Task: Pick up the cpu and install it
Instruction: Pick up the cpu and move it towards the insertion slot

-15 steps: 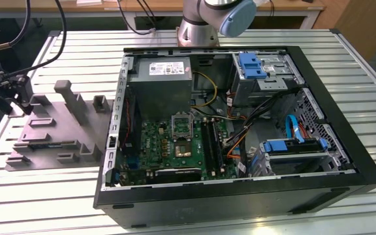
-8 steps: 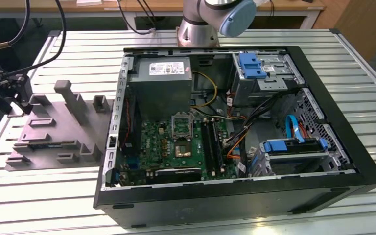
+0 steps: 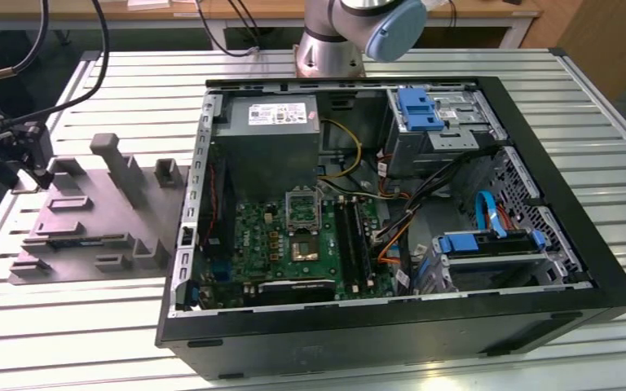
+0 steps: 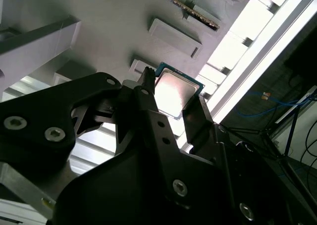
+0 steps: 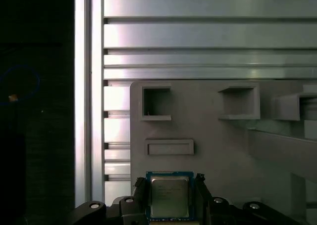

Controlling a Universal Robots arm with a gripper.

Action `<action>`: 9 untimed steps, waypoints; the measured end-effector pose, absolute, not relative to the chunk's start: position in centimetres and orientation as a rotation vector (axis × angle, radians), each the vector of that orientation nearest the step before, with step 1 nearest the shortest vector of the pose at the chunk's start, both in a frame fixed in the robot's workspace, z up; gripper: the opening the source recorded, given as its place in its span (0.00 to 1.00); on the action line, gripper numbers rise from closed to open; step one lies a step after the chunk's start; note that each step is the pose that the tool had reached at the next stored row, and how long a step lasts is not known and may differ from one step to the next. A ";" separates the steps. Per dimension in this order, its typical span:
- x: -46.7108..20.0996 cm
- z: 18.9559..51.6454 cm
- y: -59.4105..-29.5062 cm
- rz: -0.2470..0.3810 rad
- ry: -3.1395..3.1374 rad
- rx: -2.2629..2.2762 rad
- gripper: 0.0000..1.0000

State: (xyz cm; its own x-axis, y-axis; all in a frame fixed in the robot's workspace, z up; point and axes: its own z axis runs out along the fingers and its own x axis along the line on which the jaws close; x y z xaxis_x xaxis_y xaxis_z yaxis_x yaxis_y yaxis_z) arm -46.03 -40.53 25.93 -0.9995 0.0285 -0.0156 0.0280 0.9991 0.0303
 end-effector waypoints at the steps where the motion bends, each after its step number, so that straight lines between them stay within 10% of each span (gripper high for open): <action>1: -46.0 26.0 -40.5 0.047 3.125 0.044 0.47; 9: -46.0 26.2 -40.5 0.047 3.125 0.044 0.47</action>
